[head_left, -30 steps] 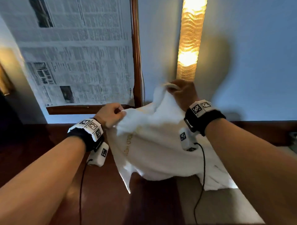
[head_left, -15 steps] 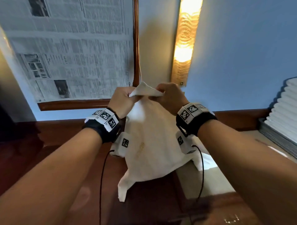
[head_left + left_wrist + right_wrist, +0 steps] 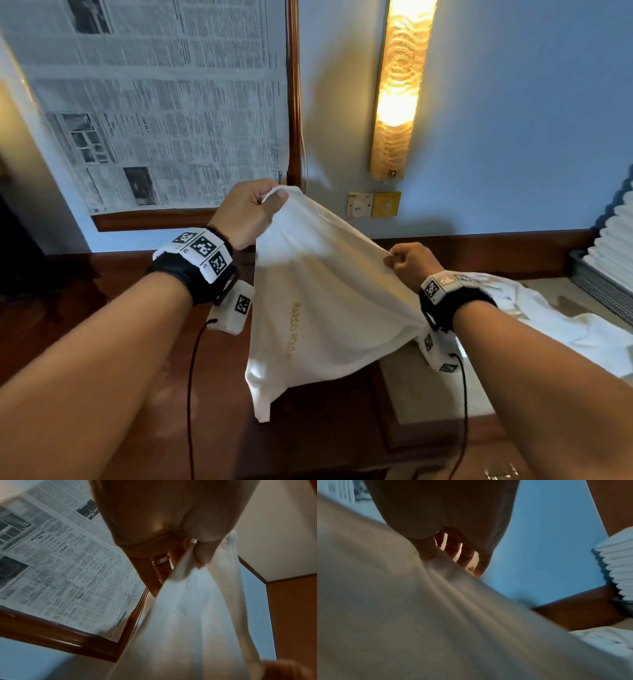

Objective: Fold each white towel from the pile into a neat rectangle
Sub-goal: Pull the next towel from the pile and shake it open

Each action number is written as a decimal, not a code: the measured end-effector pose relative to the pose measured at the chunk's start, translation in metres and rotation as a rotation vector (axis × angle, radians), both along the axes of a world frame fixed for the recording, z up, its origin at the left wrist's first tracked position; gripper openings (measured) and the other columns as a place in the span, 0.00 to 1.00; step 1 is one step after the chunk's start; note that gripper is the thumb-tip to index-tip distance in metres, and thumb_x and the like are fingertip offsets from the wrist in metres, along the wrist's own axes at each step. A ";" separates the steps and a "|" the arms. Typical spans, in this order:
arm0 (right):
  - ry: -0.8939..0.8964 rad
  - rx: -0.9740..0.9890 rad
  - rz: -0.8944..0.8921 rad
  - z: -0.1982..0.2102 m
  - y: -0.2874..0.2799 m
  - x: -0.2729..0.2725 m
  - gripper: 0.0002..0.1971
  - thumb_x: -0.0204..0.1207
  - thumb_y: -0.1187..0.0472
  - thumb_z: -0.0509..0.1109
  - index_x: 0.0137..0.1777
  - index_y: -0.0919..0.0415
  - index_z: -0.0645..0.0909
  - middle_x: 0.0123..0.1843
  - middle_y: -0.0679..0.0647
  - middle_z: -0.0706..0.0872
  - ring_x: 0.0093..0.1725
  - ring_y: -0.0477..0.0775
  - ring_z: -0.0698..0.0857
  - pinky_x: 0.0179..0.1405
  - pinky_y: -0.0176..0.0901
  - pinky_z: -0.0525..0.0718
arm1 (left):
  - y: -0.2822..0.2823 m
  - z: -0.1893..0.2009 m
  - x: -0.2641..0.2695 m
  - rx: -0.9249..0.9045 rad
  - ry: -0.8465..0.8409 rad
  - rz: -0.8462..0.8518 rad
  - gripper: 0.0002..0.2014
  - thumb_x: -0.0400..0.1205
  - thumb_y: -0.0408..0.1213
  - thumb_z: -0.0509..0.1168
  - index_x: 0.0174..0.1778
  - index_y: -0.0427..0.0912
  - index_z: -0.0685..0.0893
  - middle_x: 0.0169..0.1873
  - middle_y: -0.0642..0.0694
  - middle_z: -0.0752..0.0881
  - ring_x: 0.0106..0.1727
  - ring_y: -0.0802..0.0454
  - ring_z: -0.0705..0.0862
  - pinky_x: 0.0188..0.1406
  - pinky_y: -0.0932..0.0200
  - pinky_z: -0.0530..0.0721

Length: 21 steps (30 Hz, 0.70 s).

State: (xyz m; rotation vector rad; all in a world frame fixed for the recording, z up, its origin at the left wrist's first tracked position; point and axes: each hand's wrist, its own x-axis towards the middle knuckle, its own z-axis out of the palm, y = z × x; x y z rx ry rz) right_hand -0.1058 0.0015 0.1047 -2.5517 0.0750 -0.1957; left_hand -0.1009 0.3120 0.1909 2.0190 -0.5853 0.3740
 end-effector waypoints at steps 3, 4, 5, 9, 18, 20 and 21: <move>-0.234 0.043 0.024 0.028 0.005 0.009 0.08 0.82 0.67 0.65 0.44 0.56 0.83 0.43 0.55 0.84 0.48 0.62 0.84 0.45 0.41 0.71 | -0.012 -0.002 0.002 0.056 0.013 -0.023 0.14 0.90 0.34 0.61 0.41 0.33 0.86 0.33 0.44 0.83 0.33 0.50 0.80 0.36 0.56 0.77; -0.330 0.046 0.071 0.043 0.013 0.009 0.08 0.81 0.68 0.65 0.47 0.60 0.85 0.44 0.57 0.85 0.48 0.62 0.84 0.45 0.41 0.71 | -0.018 -0.003 0.001 0.060 0.003 -0.032 0.12 0.89 0.32 0.61 0.46 0.35 0.89 0.38 0.46 0.88 0.39 0.52 0.84 0.41 0.58 0.80; -0.443 0.057 0.130 0.058 0.022 0.009 0.08 0.80 0.69 0.65 0.49 0.63 0.86 0.46 0.59 0.86 0.48 0.61 0.84 0.44 0.42 0.72 | -0.027 -0.005 0.003 0.029 0.006 -0.047 0.11 0.89 0.30 0.61 0.50 0.39 0.90 0.45 0.47 0.90 0.45 0.55 0.86 0.46 0.62 0.81; -0.739 0.109 0.340 0.105 0.059 0.002 0.07 0.78 0.61 0.68 0.46 0.61 0.87 0.40 0.54 0.89 0.38 0.53 0.83 0.40 0.44 0.79 | -0.071 -0.005 0.001 -0.136 0.152 -0.093 0.14 0.88 0.43 0.64 0.46 0.36 0.87 0.41 0.49 0.90 0.42 0.52 0.87 0.44 0.58 0.82; -0.820 -0.217 0.301 0.054 0.001 -0.017 0.10 0.80 0.60 0.65 0.40 0.63 0.82 0.33 0.57 0.82 0.31 0.59 0.81 0.29 0.42 0.75 | -0.135 -0.003 -0.001 -0.245 0.213 -0.139 0.15 0.87 0.44 0.61 0.38 0.40 0.81 0.34 0.42 0.83 0.38 0.48 0.80 0.42 0.55 0.75; -0.615 -0.152 0.228 0.018 -0.031 -0.012 0.12 0.81 0.59 0.69 0.37 0.64 0.81 0.32 0.59 0.82 0.32 0.63 0.82 0.33 0.42 0.72 | -0.135 -0.004 0.001 -0.268 0.225 -0.143 0.17 0.83 0.49 0.61 0.44 0.36 0.80 0.39 0.37 0.80 0.42 0.45 0.78 0.45 0.52 0.73; -0.509 -0.132 0.188 0.001 -0.048 -0.013 0.12 0.81 0.60 0.70 0.37 0.64 0.83 0.33 0.57 0.81 0.34 0.62 0.81 0.36 0.43 0.72 | -0.133 -0.006 0.005 -0.282 0.230 -0.145 0.15 0.85 0.47 0.61 0.43 0.37 0.80 0.39 0.37 0.79 0.43 0.45 0.78 0.45 0.52 0.72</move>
